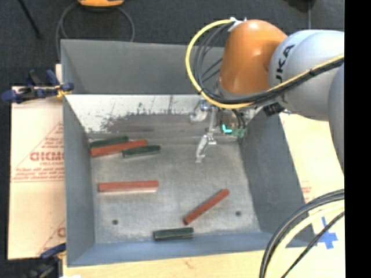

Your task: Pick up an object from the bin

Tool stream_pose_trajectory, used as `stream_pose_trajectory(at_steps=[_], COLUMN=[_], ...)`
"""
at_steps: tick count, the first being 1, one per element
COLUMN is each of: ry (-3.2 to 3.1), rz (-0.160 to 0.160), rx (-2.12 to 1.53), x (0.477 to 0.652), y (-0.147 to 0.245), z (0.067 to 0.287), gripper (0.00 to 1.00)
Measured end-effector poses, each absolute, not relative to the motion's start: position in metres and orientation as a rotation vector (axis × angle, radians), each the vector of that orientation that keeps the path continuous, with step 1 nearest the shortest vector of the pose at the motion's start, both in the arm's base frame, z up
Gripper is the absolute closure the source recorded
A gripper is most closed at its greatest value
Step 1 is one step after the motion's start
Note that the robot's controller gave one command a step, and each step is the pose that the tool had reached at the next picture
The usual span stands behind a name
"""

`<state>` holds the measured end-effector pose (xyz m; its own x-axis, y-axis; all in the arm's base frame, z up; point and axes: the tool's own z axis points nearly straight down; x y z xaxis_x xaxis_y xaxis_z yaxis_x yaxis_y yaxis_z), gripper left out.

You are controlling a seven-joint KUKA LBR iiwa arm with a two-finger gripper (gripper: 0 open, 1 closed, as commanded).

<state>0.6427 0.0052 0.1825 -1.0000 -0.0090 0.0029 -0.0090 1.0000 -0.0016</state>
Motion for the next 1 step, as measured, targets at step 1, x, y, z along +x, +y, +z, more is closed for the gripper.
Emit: stream_pose_trajectory(at_steps=[1], ry=[-3.146], rz=[0.002], rx=[0.014], x=[0.6444], y=[0.0052], z=[0.1872], gripper=[0.0])
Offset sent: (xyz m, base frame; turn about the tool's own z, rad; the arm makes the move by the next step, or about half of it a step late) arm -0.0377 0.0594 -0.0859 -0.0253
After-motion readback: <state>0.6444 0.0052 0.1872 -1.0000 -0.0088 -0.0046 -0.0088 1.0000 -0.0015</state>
